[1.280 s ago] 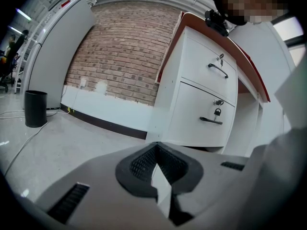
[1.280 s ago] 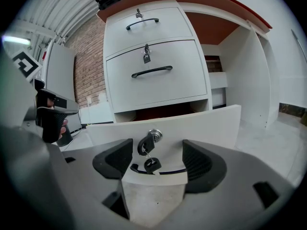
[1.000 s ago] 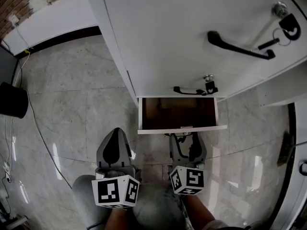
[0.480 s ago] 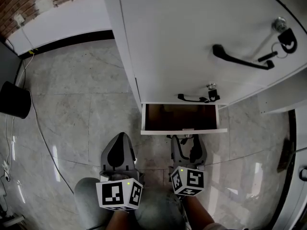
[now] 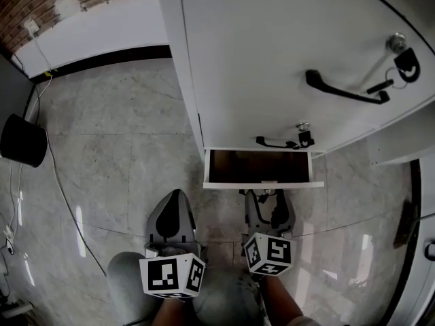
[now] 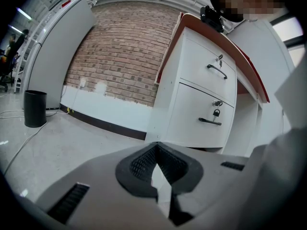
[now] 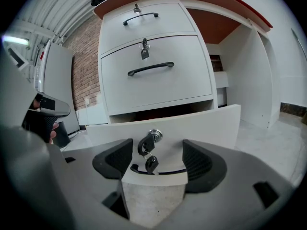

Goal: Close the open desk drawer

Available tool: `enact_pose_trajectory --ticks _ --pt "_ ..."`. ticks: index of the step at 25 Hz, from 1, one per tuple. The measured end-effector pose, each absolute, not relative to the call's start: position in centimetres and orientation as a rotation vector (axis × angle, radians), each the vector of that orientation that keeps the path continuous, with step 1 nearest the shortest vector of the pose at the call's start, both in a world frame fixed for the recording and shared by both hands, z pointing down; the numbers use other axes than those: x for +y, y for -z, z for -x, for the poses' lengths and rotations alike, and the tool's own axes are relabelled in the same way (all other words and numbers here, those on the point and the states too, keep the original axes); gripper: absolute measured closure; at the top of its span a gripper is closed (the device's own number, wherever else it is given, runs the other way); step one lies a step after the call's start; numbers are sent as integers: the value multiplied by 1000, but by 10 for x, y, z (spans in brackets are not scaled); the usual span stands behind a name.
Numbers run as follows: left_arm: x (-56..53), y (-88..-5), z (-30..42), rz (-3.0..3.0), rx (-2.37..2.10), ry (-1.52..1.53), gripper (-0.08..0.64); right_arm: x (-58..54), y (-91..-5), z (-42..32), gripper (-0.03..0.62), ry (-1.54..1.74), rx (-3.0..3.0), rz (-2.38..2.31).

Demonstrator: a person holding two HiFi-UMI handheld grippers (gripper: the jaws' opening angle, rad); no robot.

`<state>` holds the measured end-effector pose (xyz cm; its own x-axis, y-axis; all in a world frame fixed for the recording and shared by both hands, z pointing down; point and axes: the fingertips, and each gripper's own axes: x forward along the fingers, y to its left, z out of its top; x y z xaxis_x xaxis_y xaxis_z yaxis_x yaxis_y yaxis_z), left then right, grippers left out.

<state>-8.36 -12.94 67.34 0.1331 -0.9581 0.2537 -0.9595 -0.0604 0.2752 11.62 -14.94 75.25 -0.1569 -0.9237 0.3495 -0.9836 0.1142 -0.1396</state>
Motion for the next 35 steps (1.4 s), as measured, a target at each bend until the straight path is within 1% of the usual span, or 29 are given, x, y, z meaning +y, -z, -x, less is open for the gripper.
enact_pose_trajectory --ticks 35 --pt "-129 -669 77 -2060 -1848 -1 560 -183 -753 -115 285 -507 -2219 -1912"
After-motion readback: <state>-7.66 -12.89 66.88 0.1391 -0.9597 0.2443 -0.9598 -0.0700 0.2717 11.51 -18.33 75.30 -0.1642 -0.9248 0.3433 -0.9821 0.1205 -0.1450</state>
